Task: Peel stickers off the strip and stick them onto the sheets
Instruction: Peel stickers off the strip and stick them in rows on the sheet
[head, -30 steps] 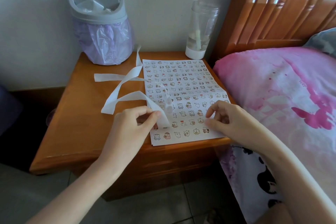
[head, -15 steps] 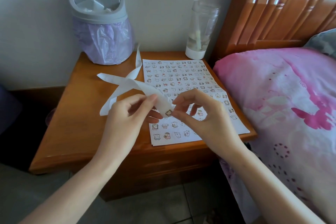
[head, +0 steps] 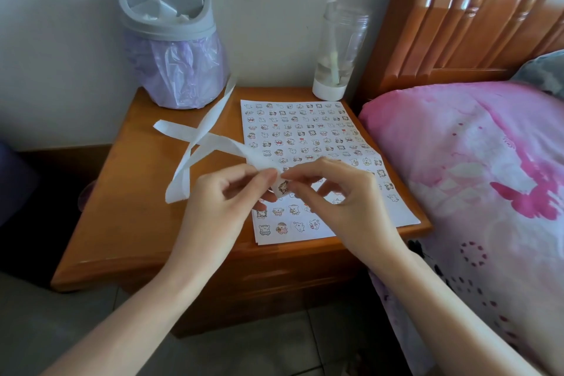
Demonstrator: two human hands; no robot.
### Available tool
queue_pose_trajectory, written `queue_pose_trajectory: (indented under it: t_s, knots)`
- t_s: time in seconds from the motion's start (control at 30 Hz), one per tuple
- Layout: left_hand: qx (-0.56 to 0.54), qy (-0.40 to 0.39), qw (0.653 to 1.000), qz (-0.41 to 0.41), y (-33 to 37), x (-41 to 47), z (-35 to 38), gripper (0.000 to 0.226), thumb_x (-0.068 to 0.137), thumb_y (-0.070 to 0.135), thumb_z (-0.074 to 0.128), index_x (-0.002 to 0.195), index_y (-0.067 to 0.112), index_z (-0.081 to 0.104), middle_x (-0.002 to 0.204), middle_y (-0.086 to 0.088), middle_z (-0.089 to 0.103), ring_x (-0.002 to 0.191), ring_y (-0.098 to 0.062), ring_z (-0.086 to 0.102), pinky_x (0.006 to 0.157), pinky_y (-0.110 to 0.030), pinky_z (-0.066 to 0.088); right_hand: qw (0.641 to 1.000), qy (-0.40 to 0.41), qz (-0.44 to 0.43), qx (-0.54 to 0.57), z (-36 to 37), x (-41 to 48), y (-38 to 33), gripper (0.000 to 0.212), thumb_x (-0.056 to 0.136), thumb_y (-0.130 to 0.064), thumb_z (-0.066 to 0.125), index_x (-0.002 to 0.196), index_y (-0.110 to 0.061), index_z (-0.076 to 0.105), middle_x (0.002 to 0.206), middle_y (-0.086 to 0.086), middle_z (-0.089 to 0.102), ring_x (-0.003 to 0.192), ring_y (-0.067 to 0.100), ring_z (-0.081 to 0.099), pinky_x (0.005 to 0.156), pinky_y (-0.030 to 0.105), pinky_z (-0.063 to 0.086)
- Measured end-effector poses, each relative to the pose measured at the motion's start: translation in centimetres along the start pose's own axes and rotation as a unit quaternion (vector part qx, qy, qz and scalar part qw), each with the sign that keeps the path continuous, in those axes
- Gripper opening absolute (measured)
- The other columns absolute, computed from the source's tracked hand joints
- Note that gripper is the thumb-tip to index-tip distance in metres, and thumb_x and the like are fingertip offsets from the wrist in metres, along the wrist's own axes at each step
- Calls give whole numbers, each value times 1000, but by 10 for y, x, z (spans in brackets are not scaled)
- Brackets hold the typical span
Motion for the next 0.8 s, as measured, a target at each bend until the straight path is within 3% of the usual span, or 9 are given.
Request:
queue_pose_trajectory:
  t_s: [0.13,0.23,0.8]
  knots:
    - [18,8,1000,1,-1,0,0,35,74,46,56,91,20,73,75,14,73,79,1,66,66,-2,46,998,8,-49,-38,-1,-1,-5,15,83,-5,68,96,-12,72,86,-4,70,81,6,63,62,20,50]
    - [23,13,1000,-1,-1,-1,-1,34,75,45,57,91,20,74,74,13,72,77,1,66,64,-2,46,996,9,-70,-49,0,-2,-6,13,84,-6,68,95,-11,72,87,-3,71,80,6,64,60,21,51]
    - [32,24,999,9,4,-3,0,25,84,34,59,89,15,75,62,21,67,70,11,61,61,1,40,999,25,-35,-27,0,-2,-3,12,83,-9,69,95,-11,71,85,-5,71,78,8,66,61,22,52]
Point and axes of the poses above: each hand's wrist, its own x-axis towards the middle knuckle, its own z-axis out of the palm, y = z × x, the point moved 7 cm from there along x, towards the middle knuckle
